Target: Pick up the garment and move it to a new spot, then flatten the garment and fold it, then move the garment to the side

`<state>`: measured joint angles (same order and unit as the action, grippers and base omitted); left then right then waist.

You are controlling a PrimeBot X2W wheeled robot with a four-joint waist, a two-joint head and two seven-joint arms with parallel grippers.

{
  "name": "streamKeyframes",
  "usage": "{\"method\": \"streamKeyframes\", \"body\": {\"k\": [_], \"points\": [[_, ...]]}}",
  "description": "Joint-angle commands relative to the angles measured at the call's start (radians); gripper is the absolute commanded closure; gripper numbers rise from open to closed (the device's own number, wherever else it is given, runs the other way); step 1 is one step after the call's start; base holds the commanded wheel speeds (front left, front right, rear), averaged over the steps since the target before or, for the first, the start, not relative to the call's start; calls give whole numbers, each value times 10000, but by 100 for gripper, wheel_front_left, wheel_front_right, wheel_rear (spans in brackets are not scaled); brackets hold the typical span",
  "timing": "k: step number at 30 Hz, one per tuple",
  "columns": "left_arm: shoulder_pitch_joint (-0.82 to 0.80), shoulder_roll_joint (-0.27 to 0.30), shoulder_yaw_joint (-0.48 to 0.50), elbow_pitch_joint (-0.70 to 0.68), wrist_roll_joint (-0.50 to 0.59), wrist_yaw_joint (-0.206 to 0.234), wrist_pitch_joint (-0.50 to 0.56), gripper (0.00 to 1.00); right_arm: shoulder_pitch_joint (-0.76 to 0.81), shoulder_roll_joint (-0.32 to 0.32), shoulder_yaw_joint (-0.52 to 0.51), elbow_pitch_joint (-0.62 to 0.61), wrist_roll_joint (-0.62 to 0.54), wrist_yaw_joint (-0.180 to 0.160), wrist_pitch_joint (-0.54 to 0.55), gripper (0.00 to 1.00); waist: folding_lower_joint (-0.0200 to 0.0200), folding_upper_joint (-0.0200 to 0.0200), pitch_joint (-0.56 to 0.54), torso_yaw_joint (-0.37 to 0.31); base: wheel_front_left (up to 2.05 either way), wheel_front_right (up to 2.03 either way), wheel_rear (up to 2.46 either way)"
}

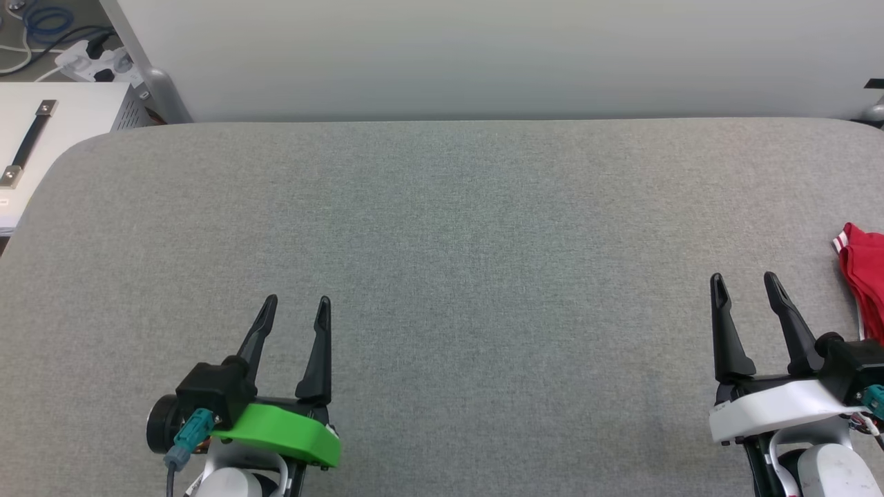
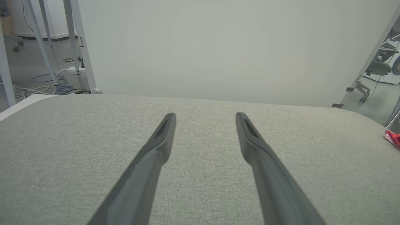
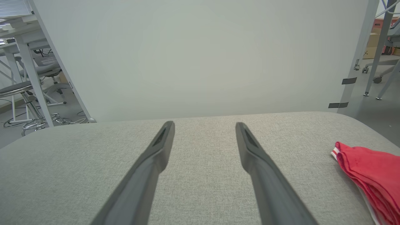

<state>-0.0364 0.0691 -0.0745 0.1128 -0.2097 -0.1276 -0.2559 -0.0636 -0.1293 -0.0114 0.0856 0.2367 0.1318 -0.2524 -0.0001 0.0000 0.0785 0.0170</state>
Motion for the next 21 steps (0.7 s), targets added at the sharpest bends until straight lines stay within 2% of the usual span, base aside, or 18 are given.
{"method": "streamKeyframes", "body": {"k": [1,21], "points": [[128,-39,52,0,84,-31,-59,0,58,55,6,-5,-116,-11,-82,0,1,0,-20,5,0,0,0],[147,-135,209,162,127,-31,-59,0,62,144,45,89,-475,-11,-90,0,1,0,-75,19,0,0,0]]}}
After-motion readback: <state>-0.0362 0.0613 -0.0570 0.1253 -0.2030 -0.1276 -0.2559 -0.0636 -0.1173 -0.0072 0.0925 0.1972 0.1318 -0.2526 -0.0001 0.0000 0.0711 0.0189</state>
